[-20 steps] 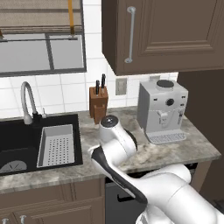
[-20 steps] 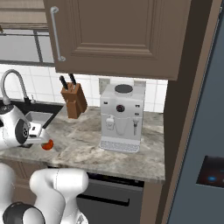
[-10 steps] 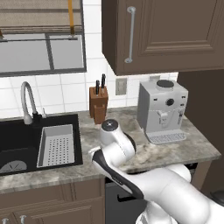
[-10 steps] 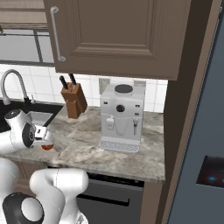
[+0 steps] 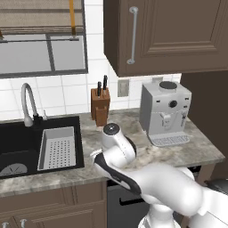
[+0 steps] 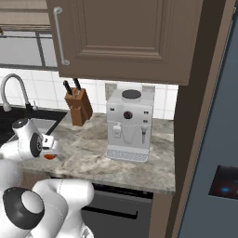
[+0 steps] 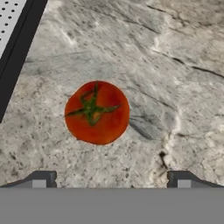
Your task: Place the tomato in the correct fridge rack based on whether it is a fruit or vegetable. Finally, close the fridge door.
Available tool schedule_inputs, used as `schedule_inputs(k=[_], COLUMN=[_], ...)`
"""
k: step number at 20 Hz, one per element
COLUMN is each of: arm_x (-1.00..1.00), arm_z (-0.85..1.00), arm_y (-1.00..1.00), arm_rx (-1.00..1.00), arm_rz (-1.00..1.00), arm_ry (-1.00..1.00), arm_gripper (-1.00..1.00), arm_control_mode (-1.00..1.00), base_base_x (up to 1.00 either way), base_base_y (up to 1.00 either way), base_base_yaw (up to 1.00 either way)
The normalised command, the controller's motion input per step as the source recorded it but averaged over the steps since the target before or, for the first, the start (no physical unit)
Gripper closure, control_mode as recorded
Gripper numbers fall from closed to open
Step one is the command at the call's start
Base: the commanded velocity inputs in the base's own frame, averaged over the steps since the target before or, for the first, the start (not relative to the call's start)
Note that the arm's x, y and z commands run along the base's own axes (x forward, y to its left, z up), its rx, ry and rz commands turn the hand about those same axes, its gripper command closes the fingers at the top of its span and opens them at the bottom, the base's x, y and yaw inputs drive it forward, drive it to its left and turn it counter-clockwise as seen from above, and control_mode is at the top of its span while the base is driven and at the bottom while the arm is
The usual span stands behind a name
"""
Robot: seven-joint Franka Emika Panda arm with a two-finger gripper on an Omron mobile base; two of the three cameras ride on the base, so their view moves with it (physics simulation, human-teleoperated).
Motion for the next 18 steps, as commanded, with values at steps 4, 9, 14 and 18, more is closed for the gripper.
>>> schedule_inputs(k=[4, 9, 14, 18], arm_x=[0.2, 0.19, 0.14, 0.12], arm_z=[-0.15, -0.15, -0.17, -0.18], arm_y=[0.0, 0.0, 0.0, 0.08], arm_rx=[0.0, 0.0, 0.0, 0.0], arm_rz=[0.0, 0.0, 0.0, 0.0], arm_ry=[0.0, 0.0, 0.0, 0.0], arm_gripper=[-1.0, -1.0, -1.0, -1.0], arm_control_mode=[-1.0, -1.0, -1.0, -1.0], base_base_x=[0.0, 0.0, 0.0, 0.0], base_base_y=[0.0, 0.0, 0.0, 0.0], base_base_yaw=[0.0, 0.0, 0.0, 0.0])
